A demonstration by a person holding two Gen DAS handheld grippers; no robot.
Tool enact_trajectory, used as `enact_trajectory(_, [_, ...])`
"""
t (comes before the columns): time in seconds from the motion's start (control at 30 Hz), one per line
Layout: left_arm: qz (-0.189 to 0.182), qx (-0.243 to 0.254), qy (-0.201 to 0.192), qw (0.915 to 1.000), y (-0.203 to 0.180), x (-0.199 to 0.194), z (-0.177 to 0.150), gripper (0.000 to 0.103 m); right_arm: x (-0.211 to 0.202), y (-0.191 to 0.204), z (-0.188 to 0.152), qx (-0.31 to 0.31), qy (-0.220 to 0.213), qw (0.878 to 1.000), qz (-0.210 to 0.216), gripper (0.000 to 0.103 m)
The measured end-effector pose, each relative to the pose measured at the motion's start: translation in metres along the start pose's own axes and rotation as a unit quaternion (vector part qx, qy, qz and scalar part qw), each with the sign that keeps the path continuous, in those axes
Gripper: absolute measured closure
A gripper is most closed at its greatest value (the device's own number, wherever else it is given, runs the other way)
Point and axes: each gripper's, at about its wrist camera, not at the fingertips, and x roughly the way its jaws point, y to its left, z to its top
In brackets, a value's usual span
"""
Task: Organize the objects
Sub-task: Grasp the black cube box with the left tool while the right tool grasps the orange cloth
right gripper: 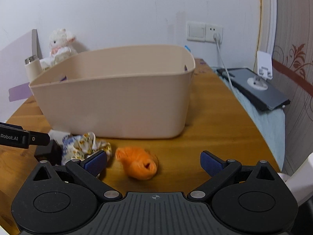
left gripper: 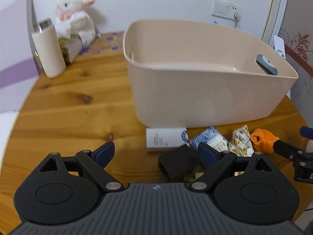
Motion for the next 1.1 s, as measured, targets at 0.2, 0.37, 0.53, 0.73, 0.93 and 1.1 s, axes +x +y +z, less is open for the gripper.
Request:
enact_trajectory(0.2, [-0.011,-0.009,0.023,0.9996,0.001,0.016,-0.007,0.011,0.015,0.001,-0.008,-0.004,0.018,1.0,0.0,0.0])
enact_trajectory(0.37, [-0.015,0.004,0.031,0.9994,-0.005,0.027,-0.012,0.023,0.026,0.006,-0.011,-0.013,0.025,1.0,0.005,0.01])
enact_trajectory(0.53, [-0.015,0.021,0.02,0.9995,-0.008,0.025,-0.012,0.045,0.031,0.011,-0.013,-0.017,0.028,0.999,0.012,0.025])
enact_trajectory(0.73, [-0.026,0.014,0.013,0.9995,-0.004,0.022,-0.013,0.052,0.028,0.023,-0.015,-0.045,0.022,0.999,0.017,0.064])
enact_trajectory(0.93, [-0.027,0.007,0.011,0.9996,0.001,0.014,-0.015,0.052,0.022,0.022,-0.015,-0.045,0.025,0.998,0.026,0.095])
enact_trajectory(1.1, [-0.018,0.004,-0.01,0.9998,0.004,-0.007,-0.016,0.052,0.006,0.022,-0.015,-0.044,0.014,0.999,0.026,0.095])
